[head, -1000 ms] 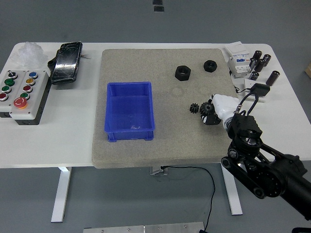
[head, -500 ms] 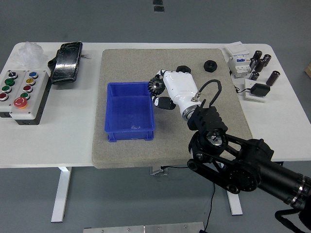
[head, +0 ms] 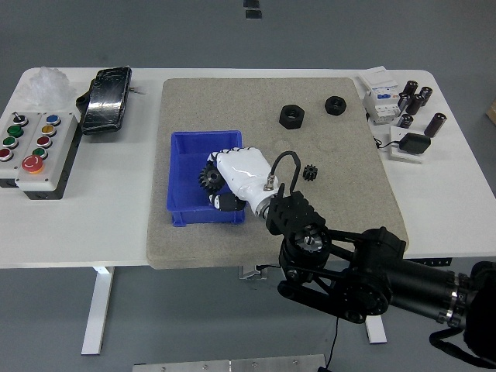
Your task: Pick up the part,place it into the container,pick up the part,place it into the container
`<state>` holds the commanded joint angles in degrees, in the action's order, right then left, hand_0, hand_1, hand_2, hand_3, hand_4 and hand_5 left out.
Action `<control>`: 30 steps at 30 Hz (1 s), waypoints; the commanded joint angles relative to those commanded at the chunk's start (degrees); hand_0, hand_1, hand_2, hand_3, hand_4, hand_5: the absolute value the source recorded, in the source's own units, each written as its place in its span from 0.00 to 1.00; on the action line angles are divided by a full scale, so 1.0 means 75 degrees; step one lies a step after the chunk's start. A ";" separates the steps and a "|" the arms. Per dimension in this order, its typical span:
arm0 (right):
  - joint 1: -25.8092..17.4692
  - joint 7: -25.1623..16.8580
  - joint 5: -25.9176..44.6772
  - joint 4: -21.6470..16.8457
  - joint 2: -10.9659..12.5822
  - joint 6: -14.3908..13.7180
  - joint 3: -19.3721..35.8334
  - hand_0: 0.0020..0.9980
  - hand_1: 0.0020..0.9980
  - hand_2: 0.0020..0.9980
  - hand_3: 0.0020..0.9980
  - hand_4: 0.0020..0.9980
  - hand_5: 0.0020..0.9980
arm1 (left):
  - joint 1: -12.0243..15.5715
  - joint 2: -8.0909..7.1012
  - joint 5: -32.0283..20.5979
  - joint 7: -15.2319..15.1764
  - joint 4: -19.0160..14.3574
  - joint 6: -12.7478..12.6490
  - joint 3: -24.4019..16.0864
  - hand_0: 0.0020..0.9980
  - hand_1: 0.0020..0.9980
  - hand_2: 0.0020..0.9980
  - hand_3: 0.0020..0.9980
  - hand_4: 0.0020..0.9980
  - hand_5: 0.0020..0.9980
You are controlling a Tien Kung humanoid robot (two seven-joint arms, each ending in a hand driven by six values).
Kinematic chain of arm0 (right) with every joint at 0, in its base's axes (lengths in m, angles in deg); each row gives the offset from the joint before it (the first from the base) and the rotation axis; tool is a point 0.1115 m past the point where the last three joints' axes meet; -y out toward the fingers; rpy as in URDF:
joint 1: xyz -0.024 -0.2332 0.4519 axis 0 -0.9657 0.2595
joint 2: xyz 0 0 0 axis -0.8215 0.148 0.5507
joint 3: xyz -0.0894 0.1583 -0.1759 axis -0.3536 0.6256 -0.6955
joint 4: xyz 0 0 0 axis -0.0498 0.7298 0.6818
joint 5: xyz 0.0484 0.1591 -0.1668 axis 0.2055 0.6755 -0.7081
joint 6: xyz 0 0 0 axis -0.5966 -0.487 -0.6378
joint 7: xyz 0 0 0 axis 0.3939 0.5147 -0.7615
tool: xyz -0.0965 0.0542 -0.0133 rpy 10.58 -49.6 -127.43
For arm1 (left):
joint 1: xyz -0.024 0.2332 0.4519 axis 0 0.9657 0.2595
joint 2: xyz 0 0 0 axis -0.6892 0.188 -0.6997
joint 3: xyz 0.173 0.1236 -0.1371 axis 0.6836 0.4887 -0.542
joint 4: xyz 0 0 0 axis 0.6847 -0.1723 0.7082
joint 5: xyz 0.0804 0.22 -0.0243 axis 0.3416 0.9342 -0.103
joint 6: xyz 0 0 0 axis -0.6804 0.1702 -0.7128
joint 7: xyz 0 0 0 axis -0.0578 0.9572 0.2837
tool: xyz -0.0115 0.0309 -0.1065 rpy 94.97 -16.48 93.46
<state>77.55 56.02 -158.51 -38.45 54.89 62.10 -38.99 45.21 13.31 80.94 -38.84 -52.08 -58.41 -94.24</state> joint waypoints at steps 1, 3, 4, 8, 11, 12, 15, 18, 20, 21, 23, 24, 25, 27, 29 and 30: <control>-0.0015 0.0050 -0.0042 -0.0002 0.0006 0.0043 0.0052 0.79 0.91 0.94 0.95 0.72 0.35 | 0.0001 0.0002 0.0003 0.0001 0.0000 0.0001 -0.0003 0.61 0.54 0.56 0.62 0.61 0.35; -0.0044 0.0114 -0.0107 -0.0006 0.0019 0.0094 0.0156 0.81 0.93 0.95 0.97 0.81 0.37 | 0.0003 0.0002 0.0006 0.0001 0.0000 0.0003 -0.0005 0.61 0.54 0.56 0.62 0.61 0.35; -0.0060 0.0141 -0.0141 -0.0008 0.0027 0.0115 0.0220 0.81 0.93 0.95 0.97 0.81 0.37 | 0.0003 0.0002 0.0005 -0.0001 0.0000 0.0003 -0.0005 0.61 0.54 0.56 0.62 0.61 0.35; -0.0130 0.0237 -0.0271 -0.0009 0.0075 0.0227 0.0519 0.81 0.93 0.95 0.97 0.81 0.37 | 0.0001 0.0000 0.0001 -0.0010 0.0000 0.0006 0.0000 0.61 0.54 0.56 0.62 0.61 0.35; -0.0218 0.0237 -0.0340 -0.0009 0.0119 0.0179 0.0754 0.82 0.93 0.96 0.98 0.84 0.39 | -0.0005 0.0000 0.0010 -0.0017 0.0000 0.0009 -0.0001 0.61 0.54 0.56 0.62 0.61 0.35; -0.0291 0.0237 -0.0389 -0.0023 0.0142 0.0088 0.0911 0.82 0.93 0.96 0.98 0.84 0.39 | -0.0008 -0.0001 0.0016 -0.0021 0.0000 0.0011 -0.0004 0.61 0.54 0.56 0.62 0.61 0.35; -0.0588 0.0237 -0.0610 -0.0074 0.0238 -0.0327 0.1407 0.70 0.83 0.89 0.92 0.84 0.39 | -0.0004 0.0005 0.0010 -0.0033 0.0000 0.0010 -0.0003 0.61 0.54 0.56 0.62 0.61 0.35; -0.0814 0.0237 -0.0705 -0.0029 0.0361 -0.0478 0.1928 0.70 0.83 0.89 0.92 0.84 0.39 | 0.0010 0.0014 0.0018 -0.0028 0.0000 0.0010 -0.0012 0.61 0.54 0.56 0.62 0.61 0.35; -0.0907 0.0237 -0.0666 0.0073 0.0450 -0.0348 0.2246 0.70 0.83 0.89 0.92 0.84 0.39 | 0.0019 0.0017 0.0031 -0.0021 0.0000 0.0010 -0.0026 0.61 0.54 0.56 0.62 0.61 0.35; -0.0943 0.0237 -0.0616 0.0149 0.0480 -0.0264 0.2368 0.55 0.76 0.86 0.90 0.83 0.39 | 0.0021 0.0016 0.0039 -0.0020 0.0000 0.0010 -0.0033 0.61 0.54 0.56 0.62 0.61 0.35; -0.1030 0.0237 -0.0459 0.0337 0.0517 -0.0066 0.2523 0.55 0.76 0.86 0.90 0.83 0.39 | 0.0019 0.0015 0.0041 -0.0025 0.0000 0.0010 -0.0035 0.61 0.54 0.56 0.62 0.61 0.35; -0.1066 0.0237 -0.0395 0.0412 0.0514 -0.0006 0.2543 0.55 0.76 0.86 0.90 0.83 0.39 | 0.0018 0.0015 0.0044 -0.0028 0.0000 0.0011 -0.0035 0.61 0.54 0.56 0.62 0.61 0.35; -0.1098 0.0237 -0.0342 0.0483 0.0504 0.0044 0.2548 0.55 0.76 0.86 0.90 0.83 0.39 | 0.0016 0.0016 0.0046 -0.0032 0.0000 0.0012 -0.0033 0.61 0.54 0.56 0.62 0.61 0.35; -0.1154 0.0237 -0.0248 0.0616 0.0476 0.0139 0.2532 0.44 0.71 0.83 0.88 0.83 0.39 | 0.0012 0.0018 0.0040 -0.0040 0.0000 0.0015 -0.0021 0.61 0.54 0.56 0.62 0.61 0.35; -0.1181 0.0237 -0.0170 0.0771 0.0449 0.0242 0.2484 0.44 0.71 0.83 0.88 0.83 0.39 | 0.0008 0.0021 0.0034 -0.0044 0.0000 0.0019 -0.0007 0.61 0.54 0.56 0.62 0.61 0.35; -0.1181 0.0237 -0.0139 0.0845 0.0444 0.0291 0.2459 0.44 0.71 0.83 0.88 0.83 0.39 | 0.0006 0.0021 0.0029 -0.0045 0.0000 0.0020 -0.0001 0.61 0.54 0.56 0.62 0.61 0.35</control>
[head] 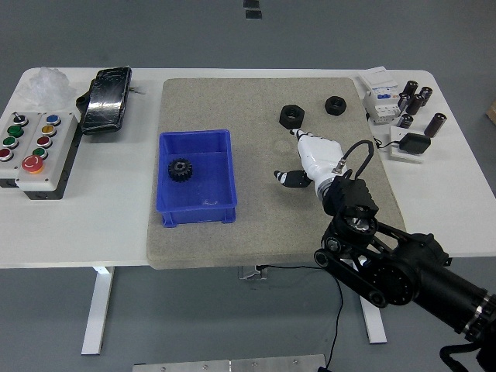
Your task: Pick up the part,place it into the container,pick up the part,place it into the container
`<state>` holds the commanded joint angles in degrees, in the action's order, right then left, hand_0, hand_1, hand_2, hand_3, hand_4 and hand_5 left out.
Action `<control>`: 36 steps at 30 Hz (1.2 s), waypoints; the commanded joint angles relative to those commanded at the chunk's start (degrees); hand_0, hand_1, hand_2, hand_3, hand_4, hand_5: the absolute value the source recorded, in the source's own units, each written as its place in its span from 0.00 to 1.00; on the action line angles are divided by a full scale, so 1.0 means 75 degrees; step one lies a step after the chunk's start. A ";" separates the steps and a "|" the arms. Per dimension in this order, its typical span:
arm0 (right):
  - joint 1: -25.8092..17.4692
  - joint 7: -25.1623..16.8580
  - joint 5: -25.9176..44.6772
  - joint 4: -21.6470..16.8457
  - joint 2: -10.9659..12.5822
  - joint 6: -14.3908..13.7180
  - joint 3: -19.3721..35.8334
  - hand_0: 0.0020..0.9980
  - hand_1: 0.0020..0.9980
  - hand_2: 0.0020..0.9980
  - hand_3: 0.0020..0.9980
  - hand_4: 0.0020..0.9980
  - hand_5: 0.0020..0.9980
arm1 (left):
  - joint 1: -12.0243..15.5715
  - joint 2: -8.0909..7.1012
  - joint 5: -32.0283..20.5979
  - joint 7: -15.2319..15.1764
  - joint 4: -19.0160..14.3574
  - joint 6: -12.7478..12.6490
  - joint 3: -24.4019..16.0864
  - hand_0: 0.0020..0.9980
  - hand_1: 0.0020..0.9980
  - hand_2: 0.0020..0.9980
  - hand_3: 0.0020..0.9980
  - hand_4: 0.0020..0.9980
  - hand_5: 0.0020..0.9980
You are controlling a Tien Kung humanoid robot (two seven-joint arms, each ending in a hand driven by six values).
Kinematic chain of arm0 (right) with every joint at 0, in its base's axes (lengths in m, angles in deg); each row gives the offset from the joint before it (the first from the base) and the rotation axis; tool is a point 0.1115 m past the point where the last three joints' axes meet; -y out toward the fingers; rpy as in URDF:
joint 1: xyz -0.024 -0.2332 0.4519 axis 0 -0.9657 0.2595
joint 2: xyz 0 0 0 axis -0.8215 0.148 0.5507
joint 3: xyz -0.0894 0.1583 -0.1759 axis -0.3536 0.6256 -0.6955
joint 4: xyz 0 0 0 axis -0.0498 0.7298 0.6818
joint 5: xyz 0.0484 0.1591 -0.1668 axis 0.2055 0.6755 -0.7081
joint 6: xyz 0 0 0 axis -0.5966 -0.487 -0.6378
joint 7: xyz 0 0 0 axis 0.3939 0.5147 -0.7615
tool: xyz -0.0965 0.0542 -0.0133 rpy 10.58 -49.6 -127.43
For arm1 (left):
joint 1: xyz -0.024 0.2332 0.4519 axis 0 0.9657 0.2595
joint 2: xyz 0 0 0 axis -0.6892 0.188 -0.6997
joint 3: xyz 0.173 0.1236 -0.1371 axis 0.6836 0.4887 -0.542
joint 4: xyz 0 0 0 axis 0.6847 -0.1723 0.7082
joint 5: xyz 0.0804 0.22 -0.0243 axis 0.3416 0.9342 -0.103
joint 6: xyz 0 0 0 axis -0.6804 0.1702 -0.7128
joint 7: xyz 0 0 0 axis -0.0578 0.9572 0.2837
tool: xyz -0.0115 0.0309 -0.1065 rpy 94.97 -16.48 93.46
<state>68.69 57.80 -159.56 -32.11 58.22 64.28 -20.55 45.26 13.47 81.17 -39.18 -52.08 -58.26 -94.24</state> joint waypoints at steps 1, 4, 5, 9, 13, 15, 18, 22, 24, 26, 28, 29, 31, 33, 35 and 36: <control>0.0004 0.0000 0.0023 0.0069 -0.0001 0.0044 -0.0024 0.44 0.71 0.83 0.88 0.83 0.39 | -0.0002 0.0000 -0.0002 0.0000 0.0000 0.0000 0.0002 0.61 0.54 0.56 0.62 0.61 0.35; 0.0035 0.0000 0.0054 0.0259 0.0017 0.0153 -0.0073 0.43 0.69 0.81 0.86 0.83 0.39 | -0.0006 -0.0003 -0.0003 0.0003 0.0000 0.0001 0.0006 0.61 0.54 0.56 0.62 0.61 0.35; 0.0047 0.0000 0.0050 0.0310 0.0023 0.0180 -0.0081 0.43 0.69 0.81 0.86 0.83 0.39 | -0.0007 -0.0004 0.0003 0.0005 0.0000 0.0000 0.0001 0.61 0.54 0.56 0.62 0.61 0.35; 0.0121 0.0000 -0.0052 0.0532 0.0043 0.0265 -0.0039 0.38 0.63 0.75 0.75 0.64 0.26 | -0.0010 -0.0012 0.0008 0.0007 0.0000 0.0000 -0.0002 0.61 0.54 0.56 0.62 0.61 0.35; 0.0189 0.0000 -0.0033 0.0801 0.0050 0.0245 -0.0029 0.38 0.63 0.75 0.75 0.64 0.26 | -0.0015 -0.0007 0.0005 0.0009 0.0000 0.0004 0.0005 0.61 0.54 0.56 0.62 0.61 0.35; 0.0205 0.0000 0.0034 0.0958 0.0049 0.0211 -0.0034 0.35 0.59 0.66 0.65 0.41 0.31 | -0.0015 -0.0003 0.0003 0.0011 0.0000 0.0006 0.0010 0.62 0.54 0.56 0.62 0.61 0.35; 0.0217 0.0000 0.0121 0.1109 0.0042 0.0151 -0.0047 0.35 0.59 0.66 0.65 0.41 0.31 | -0.0012 -0.0003 0.0004 0.0013 0.0000 0.0007 0.0010 0.62 0.54 0.56 0.62 0.61 0.35; 0.0228 0.0000 0.0229 0.1222 0.0022 0.0076 -0.0081 0.33 0.51 0.55 0.59 0.10 0.26 | -0.0015 -0.0006 0.0005 0.0009 0.0000 0.0009 0.0014 0.61 0.54 0.56 0.62 0.61 0.35; 0.0233 0.0000 0.0279 0.1256 0.0012 0.0019 -0.0104 0.33 0.51 0.55 0.59 0.10 0.26 | -0.0019 -0.0006 -0.0002 0.0005 0.0000 0.0010 0.0022 0.61 0.54 0.56 0.62 0.61 0.35; 0.0237 0.0000 0.0332 0.1278 0.0004 -0.0070 -0.0126 0.33 0.51 0.55 0.59 0.10 0.26 | -0.0021 -0.0006 -0.0004 0.0002 0.0000 0.0011 0.0028 0.61 0.54 0.56 0.62 0.61 0.35; 0.0241 0.0000 0.0375 0.1286 0.0003 -0.0154 -0.0145 0.29 0.46 0.37 0.43 0.21 0.09 | -0.0023 -0.0007 -0.0010 -0.0002 0.0000 0.0013 0.0036 0.61 0.54 0.56 0.62 0.61 0.35; 0.0242 0.0000 0.0389 0.1285 0.0004 -0.0203 -0.0157 0.29 0.46 0.37 0.43 0.21 0.09 | -0.0024 -0.0007 -0.0011 -0.0004 0.0000 0.0013 0.0038 0.61 0.54 0.56 0.62 0.61 0.35; 0.0243 0.0000 0.0402 0.1261 0.0013 -0.0303 -0.0176 0.29 0.46 0.37 0.43 0.21 0.09 | -0.0027 -0.0008 -0.0014 -0.0007 0.0000 0.0013 0.0042 0.61 0.54 0.56 0.62 0.61 0.35; 0.0254 0.0000 0.0381 0.1166 0.0041 -0.0383 -0.0194 0.29 0.45 0.34 0.37 0.18 0.10 | -0.0027 -0.0008 -0.0015 -0.0007 0.0000 0.0012 0.0042 0.61 0.54 0.56 0.62 0.61 0.35; 0.0286 0.0000 0.0360 0.0991 0.0082 -0.0451 -0.0223 0.29 0.45 0.34 0.37 0.18 0.10 | -0.0025 -0.0009 -0.0017 -0.0004 0.0000 0.0010 0.0041 0.61 0.54 0.56 0.62 0.61 0.35; 0.0322 0.0000 0.0347 0.0848 0.0109 -0.0492 -0.0256 0.29 0.45 0.34 0.37 0.18 0.10 | -0.0024 -0.0010 -0.0016 -0.0001 0.0000 0.0009 0.0038 0.61 0.54 0.56 0.62 0.61 0.35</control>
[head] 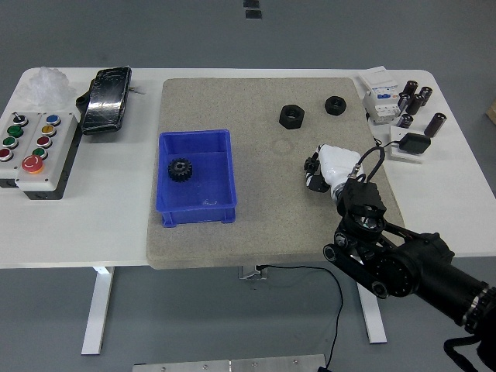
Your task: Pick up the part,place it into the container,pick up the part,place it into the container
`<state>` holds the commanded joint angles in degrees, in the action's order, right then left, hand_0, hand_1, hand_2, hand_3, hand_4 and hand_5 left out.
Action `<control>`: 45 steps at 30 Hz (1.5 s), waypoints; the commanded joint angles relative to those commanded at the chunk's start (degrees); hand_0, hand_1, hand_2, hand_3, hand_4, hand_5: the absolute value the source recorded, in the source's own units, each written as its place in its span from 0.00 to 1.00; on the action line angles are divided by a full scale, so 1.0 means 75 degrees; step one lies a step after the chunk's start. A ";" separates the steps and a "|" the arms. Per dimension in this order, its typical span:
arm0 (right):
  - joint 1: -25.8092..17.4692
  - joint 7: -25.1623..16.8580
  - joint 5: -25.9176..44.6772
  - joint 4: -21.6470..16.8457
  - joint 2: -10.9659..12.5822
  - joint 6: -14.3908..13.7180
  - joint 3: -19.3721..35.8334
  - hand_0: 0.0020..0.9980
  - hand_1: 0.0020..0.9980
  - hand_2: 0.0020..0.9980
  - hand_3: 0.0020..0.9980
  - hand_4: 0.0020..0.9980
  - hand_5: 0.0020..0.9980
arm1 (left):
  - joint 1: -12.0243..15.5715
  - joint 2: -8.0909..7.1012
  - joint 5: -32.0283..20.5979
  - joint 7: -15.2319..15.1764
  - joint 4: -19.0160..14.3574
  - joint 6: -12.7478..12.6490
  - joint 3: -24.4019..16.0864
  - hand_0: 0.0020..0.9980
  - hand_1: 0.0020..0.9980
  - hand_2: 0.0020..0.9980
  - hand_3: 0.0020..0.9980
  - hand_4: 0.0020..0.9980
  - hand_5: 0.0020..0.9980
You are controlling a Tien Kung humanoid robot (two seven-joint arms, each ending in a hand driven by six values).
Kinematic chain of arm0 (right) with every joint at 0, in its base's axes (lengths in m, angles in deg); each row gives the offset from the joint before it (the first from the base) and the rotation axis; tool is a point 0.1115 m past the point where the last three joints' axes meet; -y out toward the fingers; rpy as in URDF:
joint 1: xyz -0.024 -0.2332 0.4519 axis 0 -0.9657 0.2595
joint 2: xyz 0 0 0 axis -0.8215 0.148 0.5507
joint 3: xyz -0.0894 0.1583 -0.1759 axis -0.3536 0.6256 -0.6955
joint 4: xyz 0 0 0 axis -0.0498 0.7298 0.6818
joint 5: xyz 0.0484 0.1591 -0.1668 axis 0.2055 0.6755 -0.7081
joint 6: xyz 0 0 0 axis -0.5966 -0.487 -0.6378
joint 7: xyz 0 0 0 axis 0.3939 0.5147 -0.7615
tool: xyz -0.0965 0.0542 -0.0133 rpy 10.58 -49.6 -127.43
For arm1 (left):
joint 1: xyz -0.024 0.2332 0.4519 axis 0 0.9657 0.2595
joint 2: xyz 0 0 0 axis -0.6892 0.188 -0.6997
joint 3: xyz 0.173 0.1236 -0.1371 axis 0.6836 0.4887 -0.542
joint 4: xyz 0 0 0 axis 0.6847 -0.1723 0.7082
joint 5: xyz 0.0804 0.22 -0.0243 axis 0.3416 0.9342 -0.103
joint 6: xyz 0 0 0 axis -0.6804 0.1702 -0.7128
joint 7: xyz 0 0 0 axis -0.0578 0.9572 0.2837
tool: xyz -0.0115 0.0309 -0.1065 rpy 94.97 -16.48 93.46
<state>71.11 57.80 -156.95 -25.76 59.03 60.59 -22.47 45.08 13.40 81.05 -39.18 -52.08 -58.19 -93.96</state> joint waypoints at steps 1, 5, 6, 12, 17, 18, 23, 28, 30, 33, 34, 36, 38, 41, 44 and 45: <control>0.0046 0.0000 -0.0023 -0.0154 0.0020 -0.0040 -0.0044 0.29 0.45 0.34 0.37 0.18 0.10 | 0.0001 -0.0002 0.0004 0.0004 0.0000 -0.0002 -0.0005 0.61 0.54 0.56 0.62 0.61 0.35; 0.0340 0.0000 -0.0087 -0.0779 -0.0018 -0.0259 -0.0469 0.29 0.45 0.34 0.36 0.17 0.09 | 0.0005 -0.0010 0.0011 0.0015 0.0000 -0.0004 -0.0015 0.61 0.54 0.56 0.62 0.61 0.35; 0.0429 0.0000 -0.0083 -0.0943 -0.0058 -0.0331 -0.0624 0.29 0.45 0.34 0.36 0.17 0.09 | 0.0005 -0.0011 0.0010 0.0017 0.0000 -0.0004 -0.0013 0.61 0.54 0.56 0.62 0.61 0.35; 0.0998 -0.0118 0.0057 -0.1737 -0.0466 -0.0882 -0.1629 0.30 0.47 0.35 0.37 0.18 0.06 | -0.0019 -0.0017 -0.0002 0.0025 0.0000 -0.0005 0.0004 0.61 0.54 0.56 0.62 0.61 0.35; 0.1328 -0.0169 -0.0144 -0.1897 -0.0716 -0.0854 -0.2476 0.29 0.45 0.34 0.39 0.17 0.06 | -0.0030 -0.0032 -0.0017 0.0040 0.0000 -0.0008 0.0015 0.61 0.54 0.56 0.62 0.61 0.35; 0.1367 -0.0149 -0.0166 -0.1890 -0.0750 -0.0781 -0.2628 0.29 0.45 0.34 0.39 0.17 0.06 | -0.0028 -0.0035 -0.0014 0.0045 0.0000 -0.0010 0.0012 0.61 0.54 0.56 0.62 0.61 0.35; 0.1438 0.0000 -0.0128 -0.1718 -0.0871 -0.0438 -0.2917 0.28 0.45 0.26 0.53 0.18 0.04 | -0.0020 -0.0038 0.0001 0.0063 0.0000 -0.0011 -0.0001 0.61 0.54 0.55 0.62 0.61 0.35; 0.1411 0.0000 -0.0079 -0.1568 -0.0904 -0.0117 -0.2897 0.27 0.45 0.25 0.70 0.31 0.18 | -0.0021 -0.0040 0.0005 0.0057 0.0000 -0.0009 0.0002 0.61 0.54 0.56 0.62 0.61 0.35; 0.1395 0.0000 -0.0107 -0.1558 -0.0902 -0.0084 -0.2842 0.27 0.45 0.25 0.70 0.31 0.18 | -0.0021 -0.0040 0.0012 0.0057 0.0000 -0.0008 -0.0001 0.61 0.54 0.56 0.62 0.61 0.35; 0.1368 0.0000 -0.0197 -0.1563 -0.0888 -0.0089 -0.2710 0.26 0.45 0.25 0.79 0.37 0.29 | -0.0022 -0.0041 0.0018 0.0052 0.0000 -0.0006 -0.0001 0.61 0.54 0.56 0.62 0.61 0.35; 0.1362 0.0000 -0.0217 -0.1563 -0.0884 -0.0086 -0.2681 0.26 0.45 0.25 0.79 0.37 0.29 | -0.0022 -0.0041 0.0018 0.0051 0.0000 -0.0005 0.0000 0.61 0.54 0.56 0.62 0.61 0.35; 0.1340 0.0000 -0.0262 -0.1559 -0.0872 -0.0058 -0.2606 0.26 0.45 0.25 0.79 0.37 0.29 | -0.0024 -0.0040 0.0020 0.0045 0.0000 -0.0003 0.0002 0.61 0.54 0.56 0.62 0.61 0.35; 0.1317 0.0000 -0.0322 -0.1560 -0.0858 -0.0004 -0.2507 0.26 0.45 0.25 0.79 0.37 0.29 | -0.0025 -0.0041 0.0025 0.0040 0.0000 -0.0001 0.0003 0.61 0.54 0.56 0.62 0.61 0.35; 0.1284 0.0000 -0.0421 -0.1548 -0.0834 0.0103 -0.2328 0.26 0.43 0.25 0.83 0.68 0.35 | -0.0021 -0.0040 0.0037 0.0040 0.0000 0.0002 -0.0003 0.61 0.54 0.55 0.62 0.61 0.35; 0.1250 0.0000 -0.0534 -0.1505 -0.0796 0.0235 -0.2130 0.26 0.43 0.25 0.83 0.68 0.35 | -0.0016 -0.0043 0.0052 0.0039 0.0000 0.0004 -0.0012 0.61 0.54 0.55 0.62 0.61 0.35; 0.1242 0.0000 -0.0558 -0.1496 -0.0787 0.0263 -0.2090 0.26 0.43 0.26 0.85 0.83 0.41 | -0.0015 -0.0044 0.0056 0.0039 0.0000 0.0004 -0.0015 0.61 0.54 0.55 0.62 0.61 0.35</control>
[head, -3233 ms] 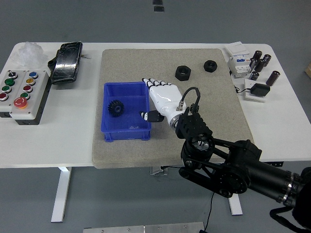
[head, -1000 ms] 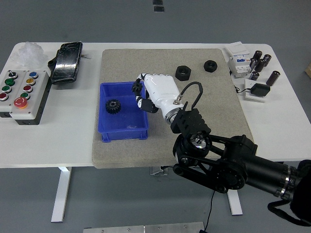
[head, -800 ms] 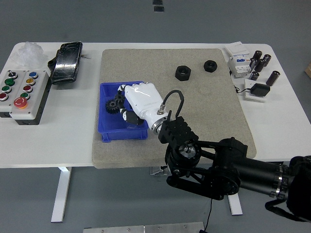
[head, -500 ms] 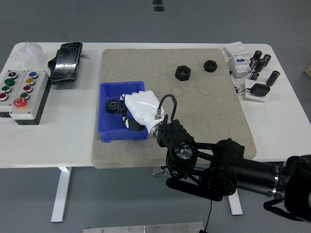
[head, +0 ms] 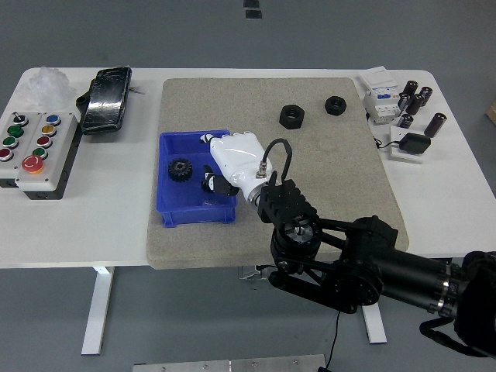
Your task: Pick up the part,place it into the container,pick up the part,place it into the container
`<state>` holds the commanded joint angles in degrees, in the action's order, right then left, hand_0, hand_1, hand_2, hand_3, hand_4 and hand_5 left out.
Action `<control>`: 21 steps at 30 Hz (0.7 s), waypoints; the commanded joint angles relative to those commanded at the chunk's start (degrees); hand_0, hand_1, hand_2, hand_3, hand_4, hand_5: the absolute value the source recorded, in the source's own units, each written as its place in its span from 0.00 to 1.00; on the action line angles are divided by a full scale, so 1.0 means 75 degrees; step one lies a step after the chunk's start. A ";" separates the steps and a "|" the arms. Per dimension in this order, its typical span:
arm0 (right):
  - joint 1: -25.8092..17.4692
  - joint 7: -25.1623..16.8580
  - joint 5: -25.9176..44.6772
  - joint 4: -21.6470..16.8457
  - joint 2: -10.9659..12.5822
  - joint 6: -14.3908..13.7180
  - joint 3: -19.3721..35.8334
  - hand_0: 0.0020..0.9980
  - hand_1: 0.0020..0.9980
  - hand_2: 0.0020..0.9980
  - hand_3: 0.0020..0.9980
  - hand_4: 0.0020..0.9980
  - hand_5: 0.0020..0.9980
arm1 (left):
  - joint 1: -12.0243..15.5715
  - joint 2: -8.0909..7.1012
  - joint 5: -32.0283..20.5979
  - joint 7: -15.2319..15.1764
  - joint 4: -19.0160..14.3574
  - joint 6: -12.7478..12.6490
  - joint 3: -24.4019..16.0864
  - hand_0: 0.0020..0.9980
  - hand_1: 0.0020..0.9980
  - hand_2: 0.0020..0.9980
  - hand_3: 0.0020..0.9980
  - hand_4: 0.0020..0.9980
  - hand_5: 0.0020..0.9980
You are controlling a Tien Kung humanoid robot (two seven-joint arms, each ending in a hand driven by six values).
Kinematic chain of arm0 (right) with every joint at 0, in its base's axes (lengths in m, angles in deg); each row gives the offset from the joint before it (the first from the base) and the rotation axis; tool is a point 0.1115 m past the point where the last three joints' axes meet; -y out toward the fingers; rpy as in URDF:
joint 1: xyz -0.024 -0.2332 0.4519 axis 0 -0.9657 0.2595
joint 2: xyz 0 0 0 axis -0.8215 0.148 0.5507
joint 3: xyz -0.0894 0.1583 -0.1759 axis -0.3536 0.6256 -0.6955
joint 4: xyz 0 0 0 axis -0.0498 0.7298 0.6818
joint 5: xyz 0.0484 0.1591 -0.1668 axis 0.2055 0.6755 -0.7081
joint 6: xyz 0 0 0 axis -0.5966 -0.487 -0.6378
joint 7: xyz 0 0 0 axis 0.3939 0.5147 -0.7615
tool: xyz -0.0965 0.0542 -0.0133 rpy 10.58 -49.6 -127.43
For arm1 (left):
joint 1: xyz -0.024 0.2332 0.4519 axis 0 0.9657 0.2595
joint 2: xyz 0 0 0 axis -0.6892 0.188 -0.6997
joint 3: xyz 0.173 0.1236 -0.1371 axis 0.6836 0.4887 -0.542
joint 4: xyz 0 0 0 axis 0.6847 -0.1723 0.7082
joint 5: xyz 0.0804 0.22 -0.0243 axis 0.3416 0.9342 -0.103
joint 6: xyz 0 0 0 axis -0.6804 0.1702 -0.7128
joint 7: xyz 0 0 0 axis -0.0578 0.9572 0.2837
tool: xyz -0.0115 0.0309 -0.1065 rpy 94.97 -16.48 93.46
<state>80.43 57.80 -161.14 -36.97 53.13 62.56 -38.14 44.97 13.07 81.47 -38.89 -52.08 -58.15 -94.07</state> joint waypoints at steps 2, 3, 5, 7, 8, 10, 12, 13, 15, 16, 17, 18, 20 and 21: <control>-0.0032 0.0000 -0.0063 0.0008 0.0021 0.0036 0.0104 0.26 0.43 0.26 0.85 0.83 0.41 | 0.0000 -0.0001 0.0006 -0.0002 0.0000 0.0002 -0.0002 0.61 0.54 0.55 0.62 0.61 0.35; -0.0055 0.0000 -0.0097 0.0005 0.0032 0.0034 0.0163 0.26 0.43 0.26 0.85 0.83 0.41 | -0.0001 -0.0001 0.0009 -0.0004 0.0000 0.0002 -0.0004 0.61 0.54 0.55 0.62 0.61 0.35; -0.0162 0.0000 -0.0185 -0.0031 0.0083 -0.0097 0.0403 0.26 0.43 0.26 0.85 0.83 0.41 | -0.0007 0.0001 0.0012 -0.0011 0.0000 0.0004 -0.0004 0.61 0.54 0.55 0.62 0.61 0.35; -0.0312 0.0000 -0.0202 -0.0076 0.0153 -0.0339 0.0705 0.26 0.43 0.26 0.83 0.87 0.45 | -0.0011 0.0006 0.0022 -0.0016 0.0000 0.0006 -0.0011 0.61 0.54 0.55 0.62 0.61 0.35; -0.0420 0.0000 -0.0113 -0.0085 0.0207 -0.0498 0.0889 0.26 0.43 0.26 0.83 0.87 0.45 | -0.0012 0.0010 0.0016 -0.0020 0.0000 0.0005 -0.0008 0.61 0.54 0.55 0.62 0.61 0.35; -0.0713 -0.0044 0.0235 -0.0058 0.0346 -0.0869 0.1315 0.26 0.43 0.26 0.83 0.87 0.45 | -0.0009 0.0020 0.0022 -0.0024 0.0000 0.0006 -0.0016 0.61 0.54 0.55 0.62 0.61 0.35; -0.1008 -0.0298 0.0647 -0.0019 0.0480 -0.1247 0.1771 0.26 0.42 0.27 0.81 0.85 0.43 | -0.0011 0.0027 0.0020 -0.0031 0.0000 0.0006 -0.0018 0.61 0.54 0.55 0.62 0.61 0.35; -0.1163 -0.0504 0.0908 0.0004 0.0550 -0.1435 0.2009 0.26 0.42 0.27 0.81 0.85 0.43 | -0.0013 0.0029 0.0020 -0.0036 0.0000 0.0006 -0.0019 0.61 0.54 0.55 0.62 0.61 0.35; -0.1569 -0.1115 0.1549 0.0059 0.0705 -0.1867 0.2599 0.26 0.42 0.27 0.81 0.85 0.43 | -0.0010 0.0038 -0.0012 -0.0056 0.0000 0.0004 -0.0003 0.61 0.54 0.55 0.62 0.61 0.35; -0.1748 -0.1369 0.1808 0.0069 0.0750 -0.2018 0.2848 0.26 0.42 0.27 0.81 0.85 0.43 | -0.0004 0.0042 -0.0001 -0.0057 0.0000 0.0006 -0.0011 0.61 0.54 0.55 0.62 0.61 0.35; -0.1937 -0.1644 0.2083 0.0070 0.0788 -0.2151 0.3122 0.26 0.42 0.27 0.81 0.85 0.43 | 0.0004 0.0046 0.0004 -0.0059 0.0000 0.0006 -0.0015 0.61 0.54 0.55 0.62 0.61 0.35; -0.2156 -0.1945 0.2387 0.0038 0.0832 -0.2214 0.3420 0.40 0.63 0.64 0.77 0.87 0.49 | 0.0015 0.0050 0.0005 -0.0062 0.0000 0.0007 -0.0017 0.61 0.54 0.55 0.61 0.61 0.34; -0.2596 -0.2541 0.2983 -0.0132 0.0933 -0.2192 0.4016 0.40 0.63 0.64 0.77 0.87 0.49 | 0.0041 0.0056 0.0020 -0.0062 0.0000 0.0008 -0.0032 0.61 0.54 0.55 0.61 0.61 0.34; -0.2819 -0.2816 0.3258 -0.0273 0.0998 -0.2135 0.4291 0.40 0.63 0.64 0.77 0.87 0.49 | 0.0056 0.0057 0.0028 -0.0064 0.0000 0.0009 -0.0040 0.61 0.54 0.55 0.61 0.61 0.34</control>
<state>59.29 36.68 -136.70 -39.02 60.61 46.55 -5.96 45.39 13.50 81.68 -39.37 -52.08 -58.09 -94.37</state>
